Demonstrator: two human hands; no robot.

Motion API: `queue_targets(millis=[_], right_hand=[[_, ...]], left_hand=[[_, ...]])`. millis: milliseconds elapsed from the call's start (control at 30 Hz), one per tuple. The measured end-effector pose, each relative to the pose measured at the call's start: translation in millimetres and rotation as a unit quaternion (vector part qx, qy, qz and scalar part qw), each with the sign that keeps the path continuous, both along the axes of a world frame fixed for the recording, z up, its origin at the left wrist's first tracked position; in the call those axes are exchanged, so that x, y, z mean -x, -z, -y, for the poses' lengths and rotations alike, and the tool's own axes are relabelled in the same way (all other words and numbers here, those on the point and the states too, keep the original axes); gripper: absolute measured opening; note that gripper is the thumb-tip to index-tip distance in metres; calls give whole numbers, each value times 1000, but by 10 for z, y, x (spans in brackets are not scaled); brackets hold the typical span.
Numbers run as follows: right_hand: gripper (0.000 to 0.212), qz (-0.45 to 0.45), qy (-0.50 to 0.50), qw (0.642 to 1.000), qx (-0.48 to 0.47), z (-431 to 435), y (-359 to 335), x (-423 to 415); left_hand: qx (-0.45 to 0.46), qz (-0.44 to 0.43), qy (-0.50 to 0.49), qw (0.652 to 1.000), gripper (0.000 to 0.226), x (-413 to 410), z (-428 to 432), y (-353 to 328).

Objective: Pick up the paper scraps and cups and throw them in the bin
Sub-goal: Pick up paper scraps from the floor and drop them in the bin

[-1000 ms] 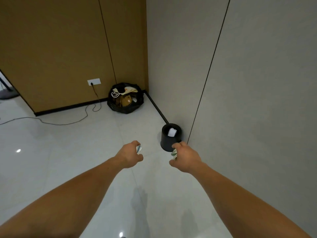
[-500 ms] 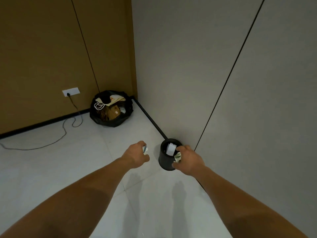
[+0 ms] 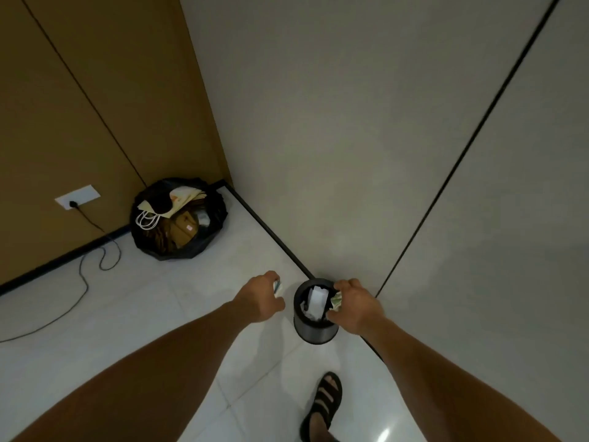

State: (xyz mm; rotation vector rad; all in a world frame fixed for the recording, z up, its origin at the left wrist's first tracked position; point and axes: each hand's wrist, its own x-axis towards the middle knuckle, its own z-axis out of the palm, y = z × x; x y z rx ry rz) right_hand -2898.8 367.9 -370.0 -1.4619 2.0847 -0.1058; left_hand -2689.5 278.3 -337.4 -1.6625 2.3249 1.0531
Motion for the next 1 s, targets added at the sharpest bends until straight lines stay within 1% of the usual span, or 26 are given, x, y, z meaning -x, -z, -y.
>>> queue_targets(millis=[167,300,433,567,700,800,900,1000], right_hand=[[70,5,16,999,-28,670,384,373],[68,12,39,998,-45,987,847,589],[73,24,55,996,-65,1203,1649,628],[66,14,78,994,-75,1426,2759,635],[66,18,117,988,-97,1622,3896,603],[67,5,136,986,-98,1696,4525,596],[70,-30,172,980,-96,1688,4833,617],[67,-32,205,973,-96,1593,4803,611]], left_hand=[[-50,14,-1,999,60,427,692,376],[-89,8,2,996,59,734,1070,915],[-116,15,25,993,62,1006,1411,1827],[-117,32,75,990,58,1271,1675,3028],[-102,40,117,987,57,1406,1827,4193],[-68,67,151,984,58,1458,1932,4801],[-25,72,182,980,70,1471,1998,5140],[6,74,202,977,70,1402,2022,5185]])
